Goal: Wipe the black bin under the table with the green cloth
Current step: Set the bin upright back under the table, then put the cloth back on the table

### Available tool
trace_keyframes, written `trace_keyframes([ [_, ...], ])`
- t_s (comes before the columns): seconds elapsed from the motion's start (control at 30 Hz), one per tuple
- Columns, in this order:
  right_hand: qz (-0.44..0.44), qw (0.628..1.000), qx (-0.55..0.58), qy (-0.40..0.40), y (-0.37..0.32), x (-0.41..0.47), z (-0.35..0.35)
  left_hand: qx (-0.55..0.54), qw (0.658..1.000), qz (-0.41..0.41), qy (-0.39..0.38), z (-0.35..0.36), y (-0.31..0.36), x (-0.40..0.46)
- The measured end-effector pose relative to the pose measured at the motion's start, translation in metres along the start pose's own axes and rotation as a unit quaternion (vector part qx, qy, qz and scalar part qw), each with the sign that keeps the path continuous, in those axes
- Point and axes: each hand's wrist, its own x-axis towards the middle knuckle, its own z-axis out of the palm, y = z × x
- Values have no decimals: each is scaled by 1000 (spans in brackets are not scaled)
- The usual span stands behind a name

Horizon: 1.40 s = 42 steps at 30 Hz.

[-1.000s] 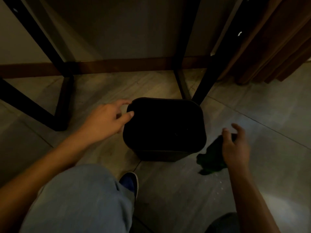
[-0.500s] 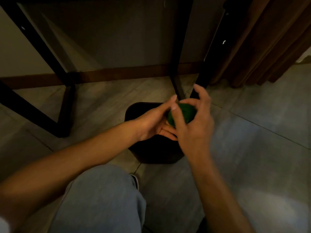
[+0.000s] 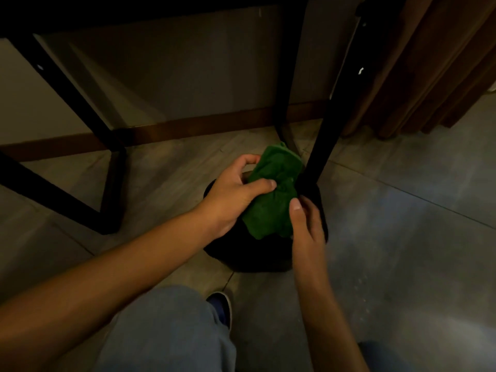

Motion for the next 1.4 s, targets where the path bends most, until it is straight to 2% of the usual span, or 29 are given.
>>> trace_keyframes([
  [0.13, 119, 981, 139, -64, -25, -1, 22, 25, 1000, 1, -11, -8, 32, -9],
  [0.23, 209, 933, 273, -101, -64, -7, 40, 74, 997, -8, -16, -17, 68, -19],
  [0.27, 222, 929, 274, -111, -74, -9, 43, 87, 996, -14, -16, -19, 82, -24],
  [0.37, 220, 950, 199, -94, -104, -15, 49, 113, 993, -35, 2, -23, 116, -37],
  [0.5, 192, 976, 96, -26, -149, -21, 46, 167, 982, -59, 69, -18, 153, -58],
  [0.6, 172, 983, 71, 12, -195, -34, 46, 102, 980, -100, 136, -11, 182, -79],
  [0.67, 170, 983, 72, 10, -230, -45, 51, 50, 978, -135, 149, -8, 206, -92],
  [0.87, 177, 982, 54, -36, -349, -66, 74, -110, 961, -230, 107, -5, 301, -118],
  [1.07, 176, 982, 8, -74, -447, -54, 114, -88, 956, -258, 106, -28, 362, -125],
  [1.23, 212, 973, 62, -69, -483, -41, 145, -90, 963, -240, 82, -27, 390, -117],
  [1.4, 269, 951, 131, -77, -507, -33, 179, -142, 940, -278, 134, -18, 406, -100],
])
